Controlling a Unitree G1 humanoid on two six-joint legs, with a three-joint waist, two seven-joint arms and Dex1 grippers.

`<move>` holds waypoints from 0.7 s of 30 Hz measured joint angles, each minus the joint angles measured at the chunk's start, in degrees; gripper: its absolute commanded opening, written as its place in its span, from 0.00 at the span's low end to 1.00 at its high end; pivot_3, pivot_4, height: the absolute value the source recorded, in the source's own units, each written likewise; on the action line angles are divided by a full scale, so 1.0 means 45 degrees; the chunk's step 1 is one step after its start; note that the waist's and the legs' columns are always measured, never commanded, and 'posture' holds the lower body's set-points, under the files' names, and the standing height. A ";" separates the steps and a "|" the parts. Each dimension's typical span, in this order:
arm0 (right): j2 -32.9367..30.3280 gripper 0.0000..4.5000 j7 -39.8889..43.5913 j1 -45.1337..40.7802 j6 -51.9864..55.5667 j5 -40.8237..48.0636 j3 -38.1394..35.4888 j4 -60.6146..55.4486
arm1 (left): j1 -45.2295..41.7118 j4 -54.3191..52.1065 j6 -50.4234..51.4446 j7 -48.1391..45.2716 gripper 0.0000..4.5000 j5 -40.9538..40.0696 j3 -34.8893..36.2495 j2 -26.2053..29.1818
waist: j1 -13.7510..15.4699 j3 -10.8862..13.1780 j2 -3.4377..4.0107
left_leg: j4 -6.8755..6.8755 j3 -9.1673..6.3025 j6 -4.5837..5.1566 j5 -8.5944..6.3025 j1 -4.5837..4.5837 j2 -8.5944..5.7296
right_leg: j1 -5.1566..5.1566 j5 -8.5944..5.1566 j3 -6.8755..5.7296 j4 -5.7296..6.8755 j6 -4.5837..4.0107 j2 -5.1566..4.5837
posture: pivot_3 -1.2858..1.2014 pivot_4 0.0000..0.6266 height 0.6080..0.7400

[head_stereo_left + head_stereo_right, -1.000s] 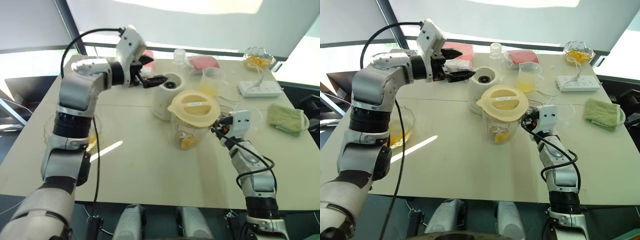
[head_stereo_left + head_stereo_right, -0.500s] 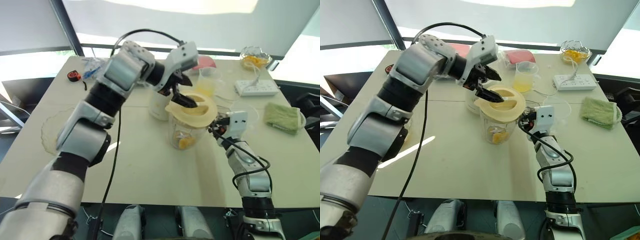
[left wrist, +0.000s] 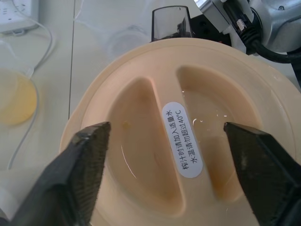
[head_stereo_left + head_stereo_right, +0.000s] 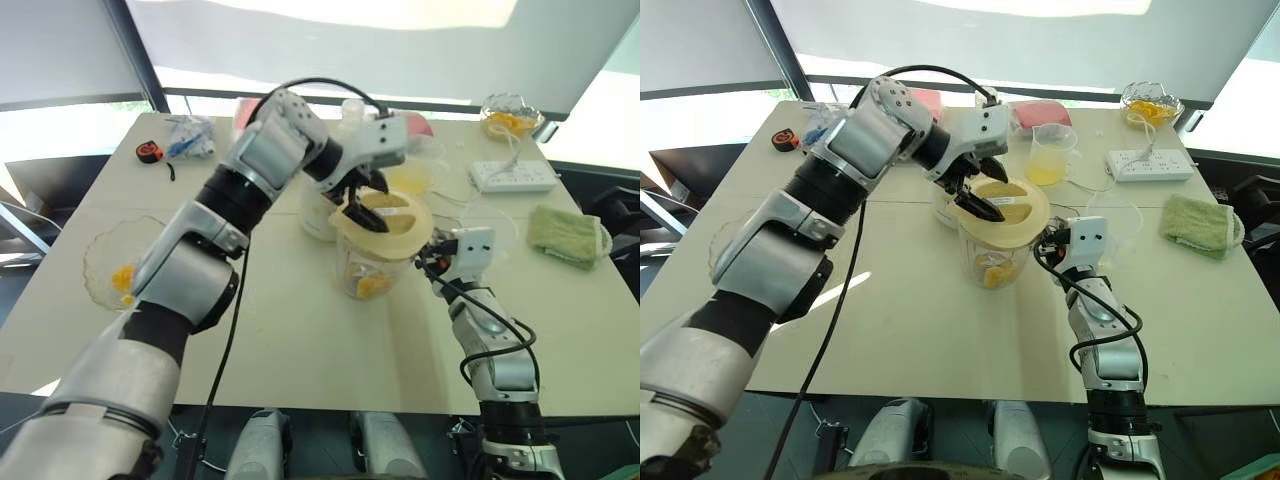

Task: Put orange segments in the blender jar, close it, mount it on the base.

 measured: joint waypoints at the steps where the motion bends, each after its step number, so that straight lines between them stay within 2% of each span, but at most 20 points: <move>1: 0.0006 0.25 -0.0010 -0.0005 -0.0011 -0.0008 0.0044 0.0000 | 0.0073 -0.0023 0.0007 -0.0072 0.44 0.0034 -0.0066 -0.0010 | -0.0008 0.0000 0.0000 | 0.0000 -0.0001 0.0000 0.0000 0.0001 0.0001 | 0.0000 0.0000 0.0000 0.0000 0.0000 0.0001 | 0.52 0.24 1.00; 4: 0.0100 0.25 -0.0049 -0.0003 -0.0047 -0.0002 0.0138 -0.0042 | 0.0099 -0.0190 0.0283 0.0002 0.11 0.0205 -0.0007 0.0028 | -0.0033 0.0000 0.0000 | -0.0001 -0.0005 0.0000 0.0000 0.0003 0.0007 | 0.0000 0.0000 0.0001 0.0000 0.0001 0.0006 | 0.52 0.24 1.00; 5: 0.0186 0.25 -0.0081 0.0015 -0.0102 -0.0011 0.0223 -0.0080 | 0.0114 -0.0203 0.0500 -0.0034 0.08 0.0185 0.0087 0.0118 | -0.0058 -0.0001 0.0001 | -0.0001 -0.0007 0.0000 0.0000 0.0008 0.0010 | 0.0000 0.0000 0.0004 0.0002 0.0001 0.0008 | 0.52 0.24 1.00; 12: 0.0255 0.25 -0.0138 0.0024 -0.0170 -0.0093 0.0292 -0.0079 | 0.0270 -0.0393 0.0542 -0.0141 0.08 0.0219 0.0201 0.0198 | -0.0121 -0.0001 0.0000 | 0.0003 -0.0007 0.0001 0.0000 0.0009 0.0011 | 0.0001 0.0001 0.0006 0.0005 0.0000 0.0010 | 0.52 0.24 1.00; 19: 0.0319 0.25 -0.0193 0.0087 -0.0322 -0.0121 0.0497 -0.0089 | 0.0193 0.0832 -0.1528 -0.0873 0.08 0.0199 0.0488 0.0285 | -0.0264 -0.0001 0.0000 | 0.0003 -0.0007 0.0001 0.0000 0.0009 0.0011 | 0.0002 0.0001 0.0005 0.0006 0.0000 0.0009 | 0.52 0.24 1.00; 21: 0.0300 0.25 -0.0153 0.0108 -0.0380 -0.0148 0.0530 -0.0068 | 0.0292 0.0858 -0.2413 -0.1660 0.08 -0.0034 0.0417 0.0364 | -0.0282 -0.0001 0.0000 | 0.0002 -0.0003 0.0001 0.0000 0.0007 0.0011 | 0.0002 0.0000 0.0005 0.0003 0.0000 0.0009 | 0.52 0.24 1.00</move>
